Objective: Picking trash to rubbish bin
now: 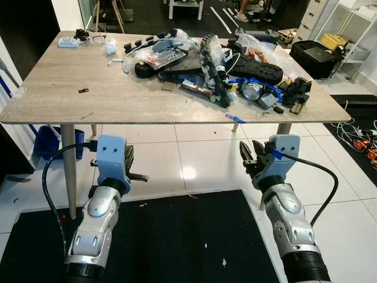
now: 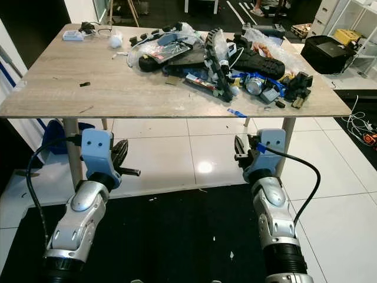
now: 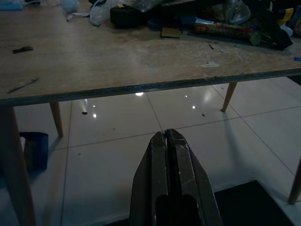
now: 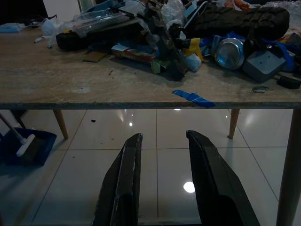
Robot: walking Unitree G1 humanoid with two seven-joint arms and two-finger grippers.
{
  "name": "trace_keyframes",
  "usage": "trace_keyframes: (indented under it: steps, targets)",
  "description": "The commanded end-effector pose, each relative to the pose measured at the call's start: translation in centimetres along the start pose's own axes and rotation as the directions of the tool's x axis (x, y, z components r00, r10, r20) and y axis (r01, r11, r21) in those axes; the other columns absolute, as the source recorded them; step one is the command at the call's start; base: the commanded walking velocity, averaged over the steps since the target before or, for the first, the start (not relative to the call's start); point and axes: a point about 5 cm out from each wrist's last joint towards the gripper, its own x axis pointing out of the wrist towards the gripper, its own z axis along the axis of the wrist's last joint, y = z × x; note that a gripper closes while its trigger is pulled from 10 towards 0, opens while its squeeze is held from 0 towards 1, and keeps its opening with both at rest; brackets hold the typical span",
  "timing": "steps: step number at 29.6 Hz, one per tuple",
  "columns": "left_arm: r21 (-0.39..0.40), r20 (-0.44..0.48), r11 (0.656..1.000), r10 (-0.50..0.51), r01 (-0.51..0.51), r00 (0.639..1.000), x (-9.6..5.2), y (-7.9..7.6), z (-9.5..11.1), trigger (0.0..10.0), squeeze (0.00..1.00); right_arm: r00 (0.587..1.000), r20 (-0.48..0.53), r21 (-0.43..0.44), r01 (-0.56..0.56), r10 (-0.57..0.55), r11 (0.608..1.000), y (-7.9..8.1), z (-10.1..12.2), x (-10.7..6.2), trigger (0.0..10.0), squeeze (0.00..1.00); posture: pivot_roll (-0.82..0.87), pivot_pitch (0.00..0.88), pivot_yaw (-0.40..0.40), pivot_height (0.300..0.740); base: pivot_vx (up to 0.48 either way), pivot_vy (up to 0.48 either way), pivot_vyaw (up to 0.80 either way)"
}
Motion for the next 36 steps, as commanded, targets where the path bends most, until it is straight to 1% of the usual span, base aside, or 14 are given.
trace_keyframes:
  steps: [1,10,20,36]
  targets:
    - [0.024,-0.009,1.0,-0.003,0.003,1.0,-0.16,0.03,-0.29,10.0,0.0,1.0,-0.026,-0.003,0.015,-0.015,1.0,-0.33,-0.53,-0.32,10.0,0.0,0.01,0.132,-0.026,0.74,0.0,0.0,0.0]
    - [0.01,0.033,1.0,0.014,-0.014,0.999,0.05,0.25,0.47,10.0,0.0,1.0,-0.009,0.005,0.02,-0.02,1.0,-0.31,-0.14,-0.14,10.0,0.0,0.01,0.127,-0.027,0.74,0.0,0.0,0.0]
    - [0.006,0.044,1.0,0.009,-0.009,0.999,-0.01,0.07,0.56,10.0,0.0,1.0,0.001,0.005,0.01,-0.01,1.0,-0.2,0.2,0.07,10.0,0.0,0.01,0.124,-0.029,0.74,0.0,0.0,0.0]
    - [0.002,0.052,1.0,0.009,-0.009,0.999,0.02,0.02,0.67,10.0,0.0,1.0,0.006,0.003,0.012,-0.012,1.0,-0.27,0.37,0.17,10.0,0.0,0.01,0.134,-0.031,0.74,0.301,0.0,0.0]
